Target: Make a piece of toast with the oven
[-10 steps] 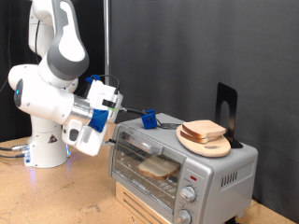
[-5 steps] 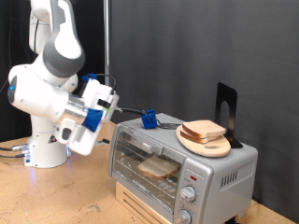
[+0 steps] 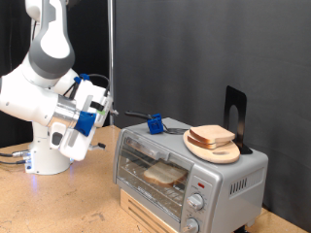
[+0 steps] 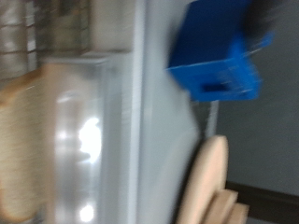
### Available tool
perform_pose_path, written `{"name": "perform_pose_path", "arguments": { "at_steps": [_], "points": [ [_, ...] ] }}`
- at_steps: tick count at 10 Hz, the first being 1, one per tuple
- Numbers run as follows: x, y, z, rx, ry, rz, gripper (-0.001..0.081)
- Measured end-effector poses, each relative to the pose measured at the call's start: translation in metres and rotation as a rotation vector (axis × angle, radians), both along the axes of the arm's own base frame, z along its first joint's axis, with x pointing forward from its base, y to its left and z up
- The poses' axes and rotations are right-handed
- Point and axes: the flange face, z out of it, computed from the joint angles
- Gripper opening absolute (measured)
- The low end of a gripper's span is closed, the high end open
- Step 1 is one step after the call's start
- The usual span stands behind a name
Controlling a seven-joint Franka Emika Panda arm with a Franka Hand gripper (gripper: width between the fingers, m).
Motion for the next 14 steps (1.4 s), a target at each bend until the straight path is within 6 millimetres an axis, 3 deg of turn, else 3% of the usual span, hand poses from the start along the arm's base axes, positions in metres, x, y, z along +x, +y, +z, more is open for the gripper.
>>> {"name": "perform_pose_path", "arguments": {
  "at_steps": [2, 6, 7, 10, 14],
  "points": [
    [0.015, -0.018, 0.006, 0.093, -0.004, 0.058, 0.0682],
    [0.063, -0.05, -0.019, 0.056, -0.229, -0.01, 0.0682],
    [0.072, -0.052, -0.023, 0.042, -0.243, -0.023, 0.0682],
    [0.067, -0.048, -0.023, 0.098, -0.285, 0.131, 0.0682],
    [0.107, -0.06, -0.059, 0.039, -0.351, 0.189, 0.0682]
  ]
}}
